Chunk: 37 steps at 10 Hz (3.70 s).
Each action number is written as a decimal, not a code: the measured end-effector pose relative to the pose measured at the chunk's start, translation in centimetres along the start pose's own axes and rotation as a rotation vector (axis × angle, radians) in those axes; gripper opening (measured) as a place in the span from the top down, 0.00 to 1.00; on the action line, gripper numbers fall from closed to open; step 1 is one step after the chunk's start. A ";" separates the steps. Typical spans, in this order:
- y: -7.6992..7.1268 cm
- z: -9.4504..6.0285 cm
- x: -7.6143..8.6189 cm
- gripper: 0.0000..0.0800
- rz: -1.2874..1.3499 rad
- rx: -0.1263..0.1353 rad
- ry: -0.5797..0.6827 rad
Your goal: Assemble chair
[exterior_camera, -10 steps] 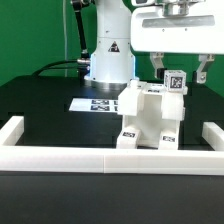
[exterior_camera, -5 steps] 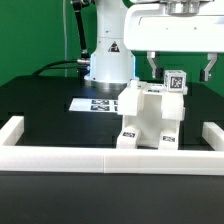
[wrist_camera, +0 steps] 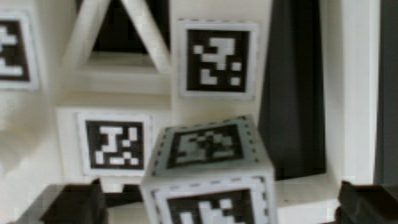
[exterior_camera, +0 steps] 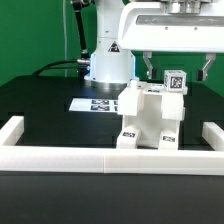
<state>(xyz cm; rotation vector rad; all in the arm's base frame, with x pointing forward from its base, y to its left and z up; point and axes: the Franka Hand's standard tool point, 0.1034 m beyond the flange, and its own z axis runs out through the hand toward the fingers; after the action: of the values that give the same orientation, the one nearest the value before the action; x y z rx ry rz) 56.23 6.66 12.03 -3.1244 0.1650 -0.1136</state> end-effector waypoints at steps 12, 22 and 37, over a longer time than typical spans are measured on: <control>0.3 0.1 0.0 0.64 0.477 0.000 -0.002; -0.2 0.2 0.0 0.64 1.322 0.023 -0.018; -1.3 0.0 0.1 0.19 0.762 0.019 -0.003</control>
Offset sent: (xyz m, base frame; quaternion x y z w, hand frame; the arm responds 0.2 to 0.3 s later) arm 0.0000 0.0000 0.0000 0.0000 0.0000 0.0000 1.0000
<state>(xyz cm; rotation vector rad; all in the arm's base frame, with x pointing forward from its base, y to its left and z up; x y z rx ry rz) 56.48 7.94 12.04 -2.7997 1.2955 -0.0944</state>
